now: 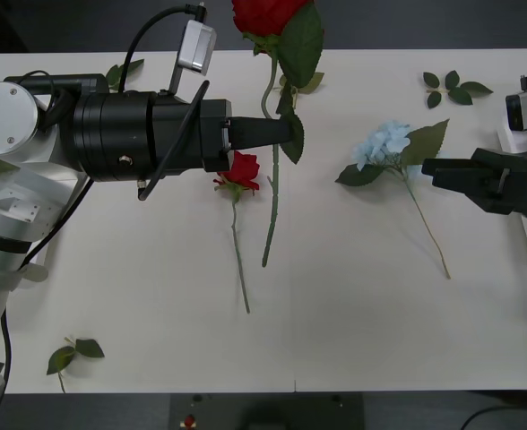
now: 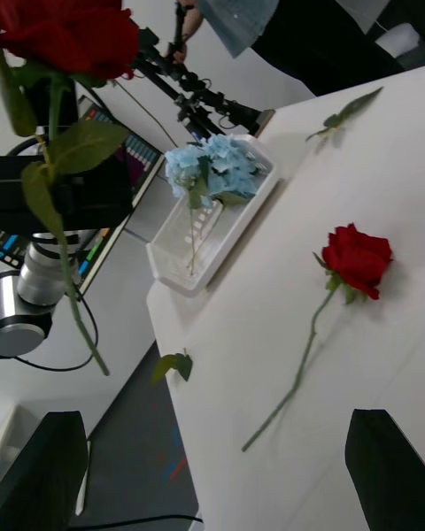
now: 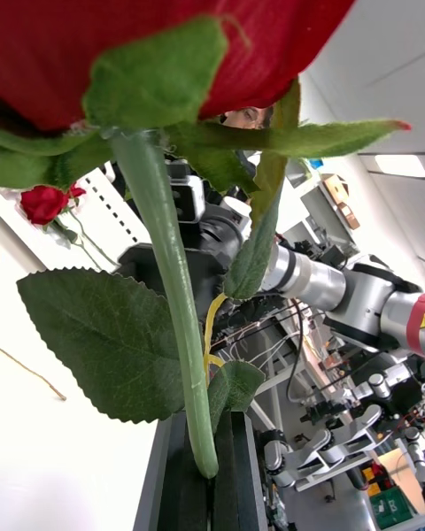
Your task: Put the red flowers into the right box and the blue flowers into the left box
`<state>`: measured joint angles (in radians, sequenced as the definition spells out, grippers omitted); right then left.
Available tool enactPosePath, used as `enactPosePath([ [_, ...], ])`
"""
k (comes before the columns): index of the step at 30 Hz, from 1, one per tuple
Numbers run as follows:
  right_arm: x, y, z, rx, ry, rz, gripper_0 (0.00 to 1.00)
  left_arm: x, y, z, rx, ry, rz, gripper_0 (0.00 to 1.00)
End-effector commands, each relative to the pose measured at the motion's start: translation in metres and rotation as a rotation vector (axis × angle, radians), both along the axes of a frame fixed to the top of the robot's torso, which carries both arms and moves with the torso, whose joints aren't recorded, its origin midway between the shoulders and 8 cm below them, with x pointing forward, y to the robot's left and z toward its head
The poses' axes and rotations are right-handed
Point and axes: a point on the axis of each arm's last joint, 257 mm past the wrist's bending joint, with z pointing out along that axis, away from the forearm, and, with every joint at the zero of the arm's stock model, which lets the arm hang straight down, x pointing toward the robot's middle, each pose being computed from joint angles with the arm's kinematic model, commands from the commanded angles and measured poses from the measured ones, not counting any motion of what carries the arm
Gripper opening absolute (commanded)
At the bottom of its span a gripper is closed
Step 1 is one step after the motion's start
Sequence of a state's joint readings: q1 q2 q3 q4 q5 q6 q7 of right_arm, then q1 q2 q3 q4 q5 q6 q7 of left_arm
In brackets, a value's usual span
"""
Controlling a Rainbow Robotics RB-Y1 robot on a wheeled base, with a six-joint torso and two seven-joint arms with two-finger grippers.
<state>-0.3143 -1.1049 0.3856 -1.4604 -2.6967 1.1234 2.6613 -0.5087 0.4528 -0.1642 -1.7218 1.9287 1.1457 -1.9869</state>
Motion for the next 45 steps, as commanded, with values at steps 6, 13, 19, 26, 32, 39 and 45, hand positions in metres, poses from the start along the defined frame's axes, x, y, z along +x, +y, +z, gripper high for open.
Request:
enactPosePath([
  [6,-0.054,0.066,0.009,0.182,-0.035,0.11,0.85,-0.002,-0.002,0.015,-0.01,-0.078,-0.008,0.0],
  [13,-0.066,0.111,0.001,0.253,-0.06,0.147,0.85,-0.002,-0.002,0.015,-0.01,-0.078,-0.008,0.0],
  [19,-0.069,0.142,0.0,0.3,-0.082,0.152,0.85,-0.002,-0.002,0.015,-0.01,-0.078,-0.008,0.0],
  [26,-0.069,0.169,0.002,0.344,-0.096,0.147,0.85,-0.002,-0.002,0.015,-0.01,-0.078,-0.008,0.0],
  [32,-0.069,0.184,0.008,0.376,-0.106,0.141,0.85,-0.002,-0.002,0.015,-0.01,-0.078,-0.008,0.0],
  [39,-0.067,0.201,0.013,0.391,-0.127,0.138,0.84,-0.002,-0.002,0.015,-0.01,-0.078,-0.008,0.0],
  [45,-0.063,0.213,0.017,0.404,-0.134,0.122,0.82,-0.002,-0.002,0.015,-0.01,-0.078,-0.008,0.0],
])
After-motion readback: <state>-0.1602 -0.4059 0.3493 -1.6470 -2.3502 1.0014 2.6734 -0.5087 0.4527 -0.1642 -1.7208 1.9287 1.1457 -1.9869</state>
